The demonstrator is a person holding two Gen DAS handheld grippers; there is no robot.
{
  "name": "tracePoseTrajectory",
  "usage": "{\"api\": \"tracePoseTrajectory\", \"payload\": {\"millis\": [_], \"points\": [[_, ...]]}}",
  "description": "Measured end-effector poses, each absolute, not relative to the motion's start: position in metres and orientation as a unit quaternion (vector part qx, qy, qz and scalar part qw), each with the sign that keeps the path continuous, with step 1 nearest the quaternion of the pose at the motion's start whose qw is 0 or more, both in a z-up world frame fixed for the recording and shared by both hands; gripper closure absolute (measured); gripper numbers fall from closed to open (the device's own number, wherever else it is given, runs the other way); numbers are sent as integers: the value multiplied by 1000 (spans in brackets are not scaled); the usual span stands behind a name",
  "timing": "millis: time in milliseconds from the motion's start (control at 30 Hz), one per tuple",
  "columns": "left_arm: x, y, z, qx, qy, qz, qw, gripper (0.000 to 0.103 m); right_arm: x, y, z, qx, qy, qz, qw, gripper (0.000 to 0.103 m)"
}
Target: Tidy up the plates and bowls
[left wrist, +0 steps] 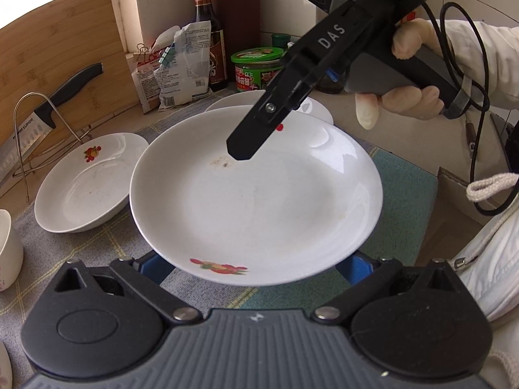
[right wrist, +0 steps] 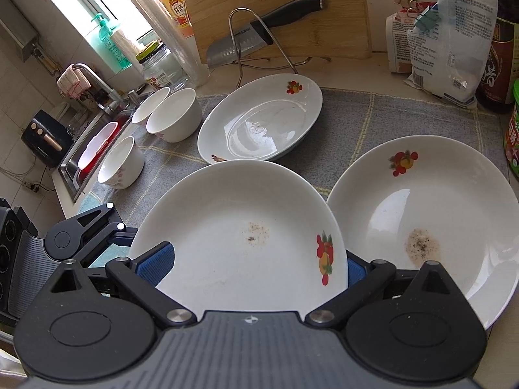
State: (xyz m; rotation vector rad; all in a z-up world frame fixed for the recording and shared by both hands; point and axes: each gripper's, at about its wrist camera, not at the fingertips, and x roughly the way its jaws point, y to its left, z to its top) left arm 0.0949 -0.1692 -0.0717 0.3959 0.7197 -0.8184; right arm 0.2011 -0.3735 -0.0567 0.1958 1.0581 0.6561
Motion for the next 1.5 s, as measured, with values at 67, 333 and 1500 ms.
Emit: {"api": "tracePoseTrajectory", "payload": {"millis": [67, 333, 1500], "points": [[99, -177, -72, 188, 340, -390, 835, 1, 202, -380, -57, 94, 494, 304, 809, 0], [113, -199, -74, 194, 341, -402, 828, 1, 210, -407, -61, 104, 492, 290, 814, 0], [169, -242, -86, 185, 349, -447, 803, 1, 239, -467, -78, 135, 492, 229, 829, 0]]}}
